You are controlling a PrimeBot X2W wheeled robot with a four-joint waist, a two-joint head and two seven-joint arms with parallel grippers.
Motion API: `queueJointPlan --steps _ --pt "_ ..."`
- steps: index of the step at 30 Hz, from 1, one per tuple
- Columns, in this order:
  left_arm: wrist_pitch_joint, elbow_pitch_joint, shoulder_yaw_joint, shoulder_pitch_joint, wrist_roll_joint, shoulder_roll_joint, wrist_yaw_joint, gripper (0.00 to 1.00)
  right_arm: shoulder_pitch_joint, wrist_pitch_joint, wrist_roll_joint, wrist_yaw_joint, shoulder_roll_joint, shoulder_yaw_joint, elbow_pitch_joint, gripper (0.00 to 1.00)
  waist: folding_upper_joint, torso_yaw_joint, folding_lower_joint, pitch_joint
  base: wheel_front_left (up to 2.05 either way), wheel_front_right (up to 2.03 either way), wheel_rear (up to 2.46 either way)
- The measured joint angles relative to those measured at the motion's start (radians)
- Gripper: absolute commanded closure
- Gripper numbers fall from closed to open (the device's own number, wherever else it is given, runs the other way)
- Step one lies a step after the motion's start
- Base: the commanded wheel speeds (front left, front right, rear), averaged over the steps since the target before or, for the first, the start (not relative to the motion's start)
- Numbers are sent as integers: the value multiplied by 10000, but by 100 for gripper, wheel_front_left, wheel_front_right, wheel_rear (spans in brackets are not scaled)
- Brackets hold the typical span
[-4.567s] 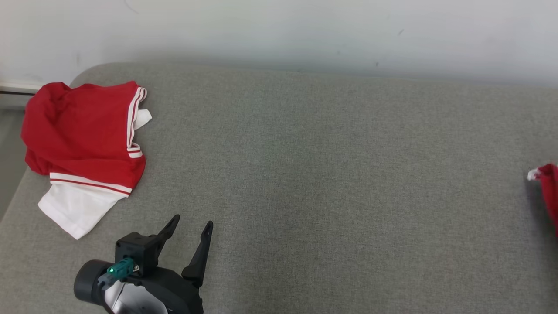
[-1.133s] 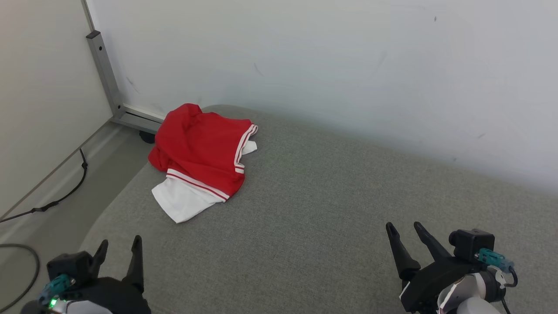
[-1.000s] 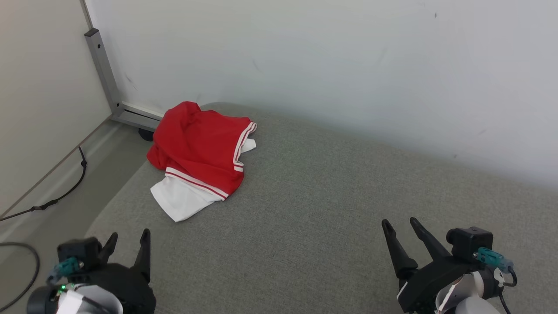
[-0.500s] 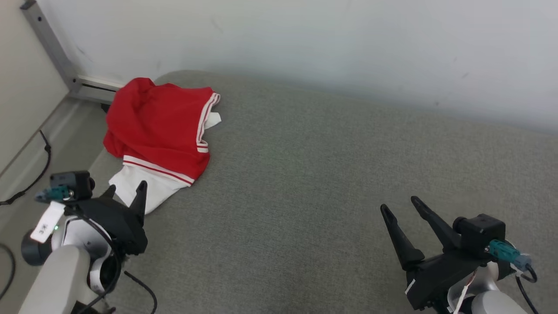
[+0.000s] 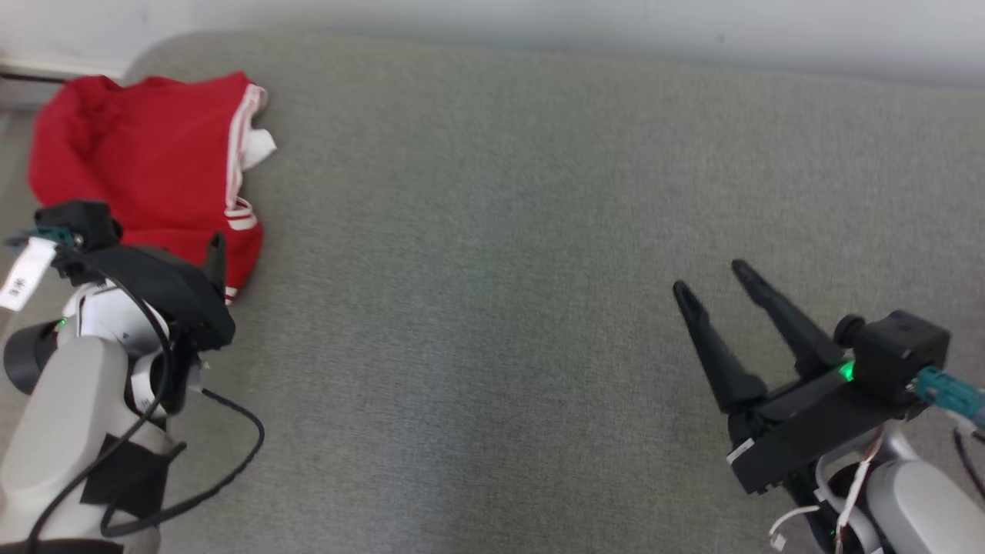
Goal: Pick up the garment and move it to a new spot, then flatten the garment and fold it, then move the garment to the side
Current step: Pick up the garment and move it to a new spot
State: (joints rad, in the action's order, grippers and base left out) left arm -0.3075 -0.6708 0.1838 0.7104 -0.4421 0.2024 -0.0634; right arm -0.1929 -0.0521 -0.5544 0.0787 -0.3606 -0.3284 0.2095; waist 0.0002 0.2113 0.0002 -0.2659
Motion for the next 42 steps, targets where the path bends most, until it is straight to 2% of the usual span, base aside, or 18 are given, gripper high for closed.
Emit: queueJointPlan --steps 8,13,15,16,21,27,31,37,40,42 --pt "-268 -522 -155 1014 58 25 -276 0 -508 -276 -25 -10 -362 378 842 0 1 -379 0 -1271 0 0 0" --pt "-278 -982 -251 1587 125 17 -405 0 -981 -288 -25 -6 -431 537 826 0 1 -474 0 -1856 0 0 0" --pt "-272 -1244 -328 1690 174 33 -424 94 -1141 -357 -25 -8 -430 533 763 0 1 -510 1 -2075 0 0 0" --pt "-240 -1329 -336 1725 313 67 -431 100 -1206 -362 -25 -8 -428 529 715 0 2 -530 0 -2161 0 0 0" --pt "121 -1707 -401 1981 462 104 -516 100 -1262 -337 -29 -10 -422 629 364 0 1 -622 0 -2184 0 0 0" --pt "650 -1883 -136 2300 548 -389 -499 100 -1251 -75 -151 -12 -267 717 -341 0 1 -577 -2 -1677 0 0 0" --pt "982 -1538 326 2591 656 -821 -96 100 -1253 176 -343 -84 -100 775 -612 0 -1 -527 -3 -1181 0 0 0" --pt "1266 -708 1335 2787 763 -1804 918 100 -1254 598 -489 -86 222 938 -1124 0 -1 -495 -3 -357 0 0 0" --pt "1258 -384 1887 2762 763 -1931 1436 100 -1256 805 -591 -102 437 917 -1383 0 -2 -529 -4 70 0 0 0" --pt "1244 -167 2224 2650 755 -1900 1609 100 -1255 890 -610 -174 598 786 -1567 0 -2 -586 -4 351 0 0 0"
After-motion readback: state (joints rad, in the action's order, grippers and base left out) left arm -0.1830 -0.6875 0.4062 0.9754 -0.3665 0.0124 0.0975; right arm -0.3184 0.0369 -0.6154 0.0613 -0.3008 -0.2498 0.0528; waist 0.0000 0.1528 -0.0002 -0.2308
